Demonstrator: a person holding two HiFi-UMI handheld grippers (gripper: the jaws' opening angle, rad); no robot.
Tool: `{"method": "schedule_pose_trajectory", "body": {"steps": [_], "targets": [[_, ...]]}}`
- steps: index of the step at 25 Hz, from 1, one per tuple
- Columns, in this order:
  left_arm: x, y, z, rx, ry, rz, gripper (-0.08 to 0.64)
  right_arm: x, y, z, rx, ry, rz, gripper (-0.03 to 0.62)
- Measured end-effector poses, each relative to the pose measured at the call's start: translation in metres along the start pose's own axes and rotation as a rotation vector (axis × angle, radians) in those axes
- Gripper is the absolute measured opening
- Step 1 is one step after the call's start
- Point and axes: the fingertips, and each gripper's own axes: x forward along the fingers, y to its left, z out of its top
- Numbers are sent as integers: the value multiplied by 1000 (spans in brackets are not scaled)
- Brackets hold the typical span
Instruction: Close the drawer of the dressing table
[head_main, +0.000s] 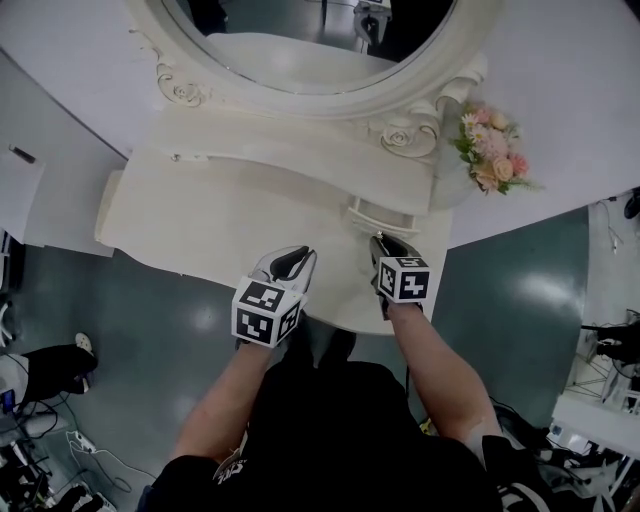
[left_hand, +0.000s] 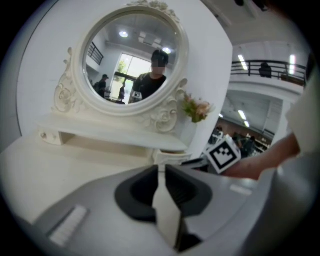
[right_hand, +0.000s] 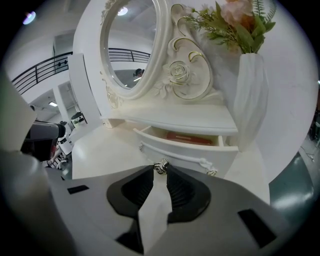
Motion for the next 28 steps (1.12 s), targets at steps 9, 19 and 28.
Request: {"method": "schedule_pose_trajectory", "body": {"steps": [9,19,28], "targets": [[7,4,13,3,-14,10,28,8,-6,6,-7,2,7,77],[25,4,20,1,-5,8,17,20,-18,18,-12,2,18,77],[34,5,19,-3,11,13,17,32,-24,19,-12,4,23,77]]}}
